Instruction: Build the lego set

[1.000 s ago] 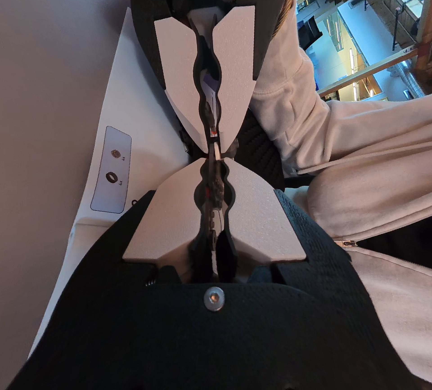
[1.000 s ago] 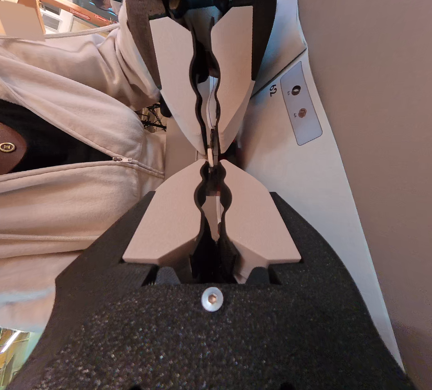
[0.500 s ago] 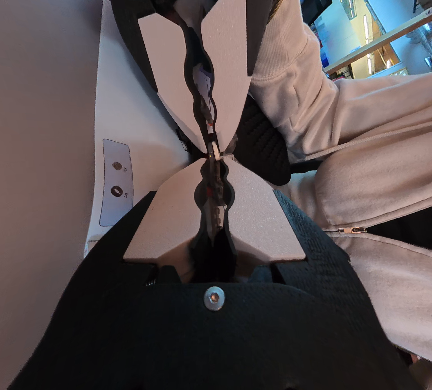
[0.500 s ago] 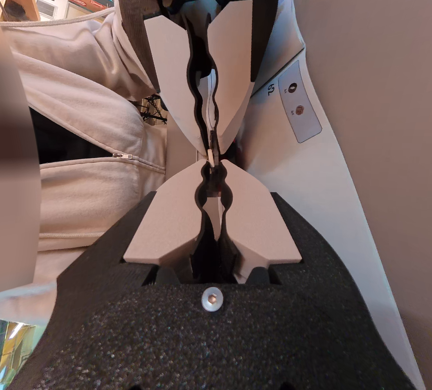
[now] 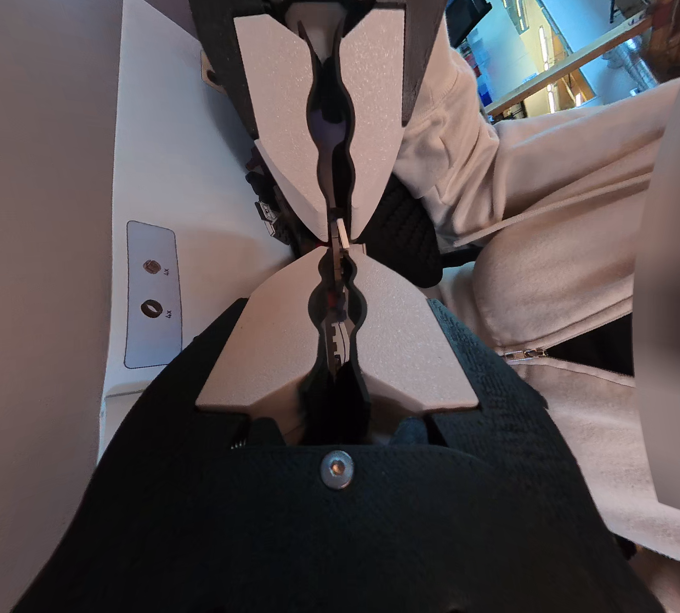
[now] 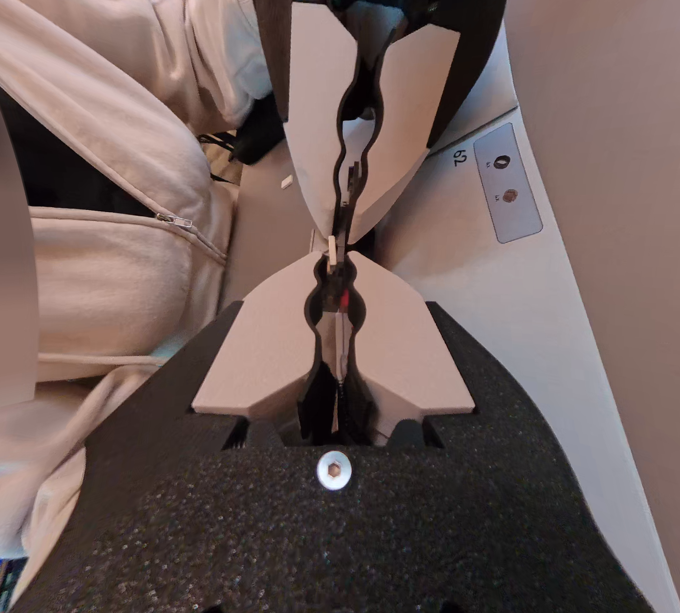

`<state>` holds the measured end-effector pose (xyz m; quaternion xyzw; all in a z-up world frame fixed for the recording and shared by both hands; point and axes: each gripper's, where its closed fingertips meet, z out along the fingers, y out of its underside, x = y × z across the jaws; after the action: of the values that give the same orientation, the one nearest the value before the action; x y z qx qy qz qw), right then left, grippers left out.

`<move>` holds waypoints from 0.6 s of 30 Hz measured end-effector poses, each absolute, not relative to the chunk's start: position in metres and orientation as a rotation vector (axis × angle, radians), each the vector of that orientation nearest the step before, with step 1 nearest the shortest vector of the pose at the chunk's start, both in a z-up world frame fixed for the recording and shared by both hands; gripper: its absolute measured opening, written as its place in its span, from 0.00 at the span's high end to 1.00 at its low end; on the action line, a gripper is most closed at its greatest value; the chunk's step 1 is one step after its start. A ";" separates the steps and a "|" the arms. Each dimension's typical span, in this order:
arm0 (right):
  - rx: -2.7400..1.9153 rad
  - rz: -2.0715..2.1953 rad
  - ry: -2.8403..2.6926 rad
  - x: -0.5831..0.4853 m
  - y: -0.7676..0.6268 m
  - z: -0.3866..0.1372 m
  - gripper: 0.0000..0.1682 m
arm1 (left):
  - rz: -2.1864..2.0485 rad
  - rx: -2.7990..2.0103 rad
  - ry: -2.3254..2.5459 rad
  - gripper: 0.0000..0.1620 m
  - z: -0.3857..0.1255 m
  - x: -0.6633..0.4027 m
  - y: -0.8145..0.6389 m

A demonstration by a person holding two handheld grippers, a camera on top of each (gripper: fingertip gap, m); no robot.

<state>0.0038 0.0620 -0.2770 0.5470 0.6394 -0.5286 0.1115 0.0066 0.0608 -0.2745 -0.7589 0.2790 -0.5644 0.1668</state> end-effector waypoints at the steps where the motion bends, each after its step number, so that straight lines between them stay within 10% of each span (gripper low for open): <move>1: 1.607 -1.561 1.892 0.003 0.062 -0.278 0.96 | -1.617 -2.159 0.787 0.97 -0.275 0.006 0.061; 18: 1.694 -1.546 1.754 -0.001 0.065 -0.280 0.96 | -1.626 -2.138 0.841 0.88 -0.274 0.005 0.059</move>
<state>-0.0008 0.0653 -0.2804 0.5820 0.6027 -0.5310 0.1267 0.0049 0.0590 -0.2740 -0.7496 0.2947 -0.5700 0.1626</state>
